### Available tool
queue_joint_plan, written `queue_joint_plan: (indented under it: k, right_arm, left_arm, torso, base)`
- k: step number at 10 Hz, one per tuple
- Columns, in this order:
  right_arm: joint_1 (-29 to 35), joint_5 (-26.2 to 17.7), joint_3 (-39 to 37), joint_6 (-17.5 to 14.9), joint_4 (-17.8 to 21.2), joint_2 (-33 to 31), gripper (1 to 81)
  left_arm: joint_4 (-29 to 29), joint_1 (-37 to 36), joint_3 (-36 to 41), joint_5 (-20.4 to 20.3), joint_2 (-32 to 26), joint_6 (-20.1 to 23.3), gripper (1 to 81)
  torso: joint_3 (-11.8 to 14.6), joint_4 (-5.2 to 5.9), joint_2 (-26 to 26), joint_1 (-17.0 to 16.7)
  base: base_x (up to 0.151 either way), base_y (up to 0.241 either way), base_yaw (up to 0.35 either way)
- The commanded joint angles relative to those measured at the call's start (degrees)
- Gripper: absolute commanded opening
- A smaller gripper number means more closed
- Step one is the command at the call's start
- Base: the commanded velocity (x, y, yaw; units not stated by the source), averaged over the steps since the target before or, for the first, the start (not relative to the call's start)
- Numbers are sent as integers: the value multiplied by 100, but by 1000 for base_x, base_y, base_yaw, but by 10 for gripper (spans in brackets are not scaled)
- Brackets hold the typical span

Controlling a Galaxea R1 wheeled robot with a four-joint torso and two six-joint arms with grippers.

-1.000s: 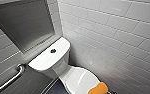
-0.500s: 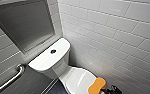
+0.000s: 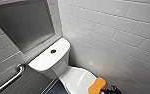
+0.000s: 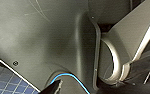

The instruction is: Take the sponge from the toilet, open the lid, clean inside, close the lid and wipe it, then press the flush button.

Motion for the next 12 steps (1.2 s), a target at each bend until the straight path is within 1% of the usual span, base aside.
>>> queue_joint_plan:
  k: [1, 3, 9, 12]
  right_arm:
    - [519, -266, -432, 14, -51, 228, 811]
    - [633, -257, -575, 5, -95, 397, 811]
    - [1038, -257, -276, 5, -183, 441, 811]
    - [1020, -187, -600, -4, -253, 738, 811]
  left_arm:
    - [-13, 152, -44, 510, 25, 29, 811]
    - [-13, 152, -45, 510, 43, 20, 811]
    - [-4, 152, -53, 510, 96, 20, 811]
    - [-21, 152, -97, 527, 96, 20, 811]
  torso:
    - [0, 0, 0, 0]
    - [0, 0, 0, 0]
    - [0, 0, 0, 0]
    - [0, 0, 0, 0]
  base:
    - [0, 0, 0]
    - [0, 0, 0]
    - [0, 0, 0]
    - [0, 0, 0]
